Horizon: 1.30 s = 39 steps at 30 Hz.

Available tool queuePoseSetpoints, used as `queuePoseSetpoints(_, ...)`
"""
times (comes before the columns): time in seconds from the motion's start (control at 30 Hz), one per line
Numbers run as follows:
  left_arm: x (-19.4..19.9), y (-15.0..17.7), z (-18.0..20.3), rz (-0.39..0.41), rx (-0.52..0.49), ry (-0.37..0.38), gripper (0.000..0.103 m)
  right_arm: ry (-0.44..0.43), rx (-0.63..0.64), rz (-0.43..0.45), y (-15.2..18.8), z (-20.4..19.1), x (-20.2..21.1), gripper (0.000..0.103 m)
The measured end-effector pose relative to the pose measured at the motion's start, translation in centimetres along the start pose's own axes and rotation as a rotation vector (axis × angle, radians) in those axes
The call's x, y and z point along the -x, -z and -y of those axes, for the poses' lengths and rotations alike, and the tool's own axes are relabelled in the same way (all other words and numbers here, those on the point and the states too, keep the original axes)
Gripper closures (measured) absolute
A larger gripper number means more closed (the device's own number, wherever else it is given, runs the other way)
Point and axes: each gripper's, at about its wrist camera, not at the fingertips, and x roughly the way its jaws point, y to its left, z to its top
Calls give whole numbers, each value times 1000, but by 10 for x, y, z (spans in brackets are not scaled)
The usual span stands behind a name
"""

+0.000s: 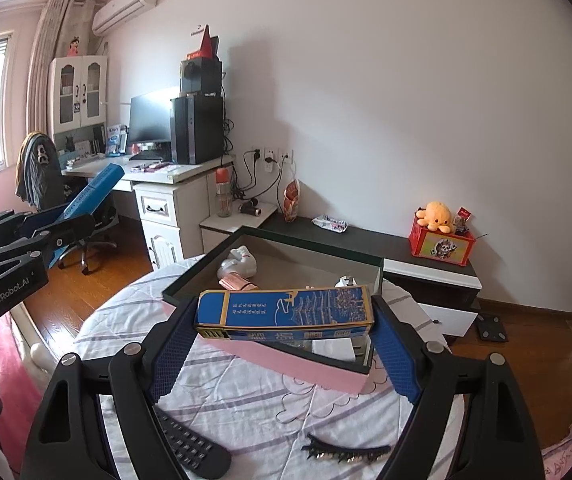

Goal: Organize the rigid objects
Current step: 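Carry the highlighter and blue-yellow box over into the pink box, then open both grippers to drop the items into the pink box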

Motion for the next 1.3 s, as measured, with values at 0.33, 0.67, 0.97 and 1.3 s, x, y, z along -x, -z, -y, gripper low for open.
queuePoseSetpoints(0.33,-91,-5,30,-122,-69,64,76,-11,2,-90,-4,22,-72,19)
queuePoseSetpoints(0.67,-171,24,47,-286,-108,106,76,-42,27,-243,14,24,-146,19)
queuePoseSetpoints(0.97,-190,38,45,-332,-99,112,76,-51,48,-305,25,15,-175,19)
queuePoseSetpoints(1.3,-166,37,31,-277,-75,71,39,-74,59,-311,25,4,-180,18)
